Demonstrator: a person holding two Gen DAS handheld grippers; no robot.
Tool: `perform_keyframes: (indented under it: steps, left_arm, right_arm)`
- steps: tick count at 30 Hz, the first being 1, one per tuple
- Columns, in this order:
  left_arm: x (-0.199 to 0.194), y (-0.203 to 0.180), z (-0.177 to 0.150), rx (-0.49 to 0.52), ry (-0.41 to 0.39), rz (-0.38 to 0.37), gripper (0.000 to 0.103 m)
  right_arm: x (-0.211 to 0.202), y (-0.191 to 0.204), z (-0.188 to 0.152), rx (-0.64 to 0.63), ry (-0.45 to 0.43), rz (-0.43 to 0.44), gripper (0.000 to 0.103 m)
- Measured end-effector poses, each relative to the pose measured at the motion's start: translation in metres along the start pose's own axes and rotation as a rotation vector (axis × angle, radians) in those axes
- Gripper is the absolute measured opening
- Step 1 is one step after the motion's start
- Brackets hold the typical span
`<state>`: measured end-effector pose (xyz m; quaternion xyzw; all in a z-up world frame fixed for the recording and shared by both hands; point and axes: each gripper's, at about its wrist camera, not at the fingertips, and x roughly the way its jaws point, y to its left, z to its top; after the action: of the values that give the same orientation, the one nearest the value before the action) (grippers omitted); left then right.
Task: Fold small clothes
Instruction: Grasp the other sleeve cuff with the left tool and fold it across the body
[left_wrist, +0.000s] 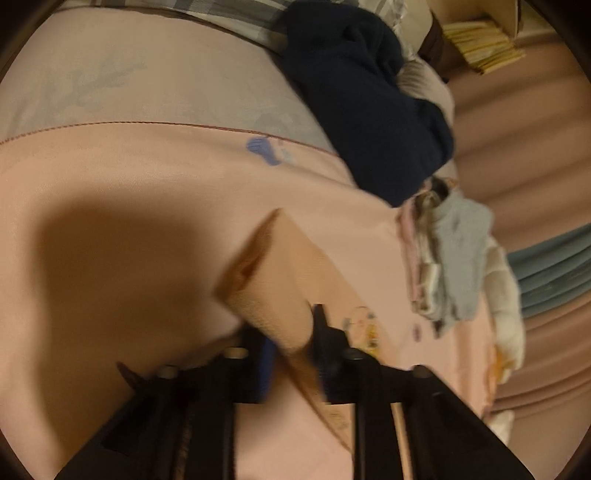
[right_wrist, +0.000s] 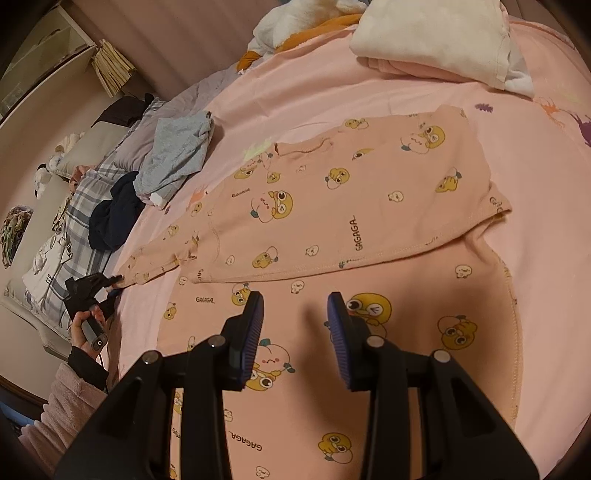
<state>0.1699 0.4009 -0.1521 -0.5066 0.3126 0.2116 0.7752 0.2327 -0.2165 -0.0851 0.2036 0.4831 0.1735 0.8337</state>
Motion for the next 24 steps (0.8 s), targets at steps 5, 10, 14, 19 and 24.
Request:
perform_keyframes:
  steps: [5, 10, 14, 19, 24]
  left_arm:
    - [-0.009, -0.013, -0.002, 0.107, 0.017, 0.071, 0.008]
    - [-0.033, -0.041, -0.011, 0.212, -0.008, 0.039, 0.008]
    - [-0.06, -0.075, -0.023, 0.308, -0.035, -0.007, 0.008]
    - [-0.085, -0.12, -0.047, 0.414, -0.044, -0.064, 0.008]
    - [-0.094, -0.163, -0.083, 0.519, -0.024, -0.104, 0.008]
  right_arm:
    - [0.003, 0.004, -0.001, -0.002, 0.013, -0.001, 0.037]
    - [-0.001, 0.014, -0.003, -0.015, 0.005, 0.026, 0.037]
    - [-0.005, 0.015, -0.006, -0.008, 0.003, 0.039, 0.037]
    - [-0.015, 0.013, -0.011, -0.001, -0.008, 0.059, 0.037]
    - [-0.022, 0.008, -0.013, 0.014, -0.016, 0.082, 0.037]
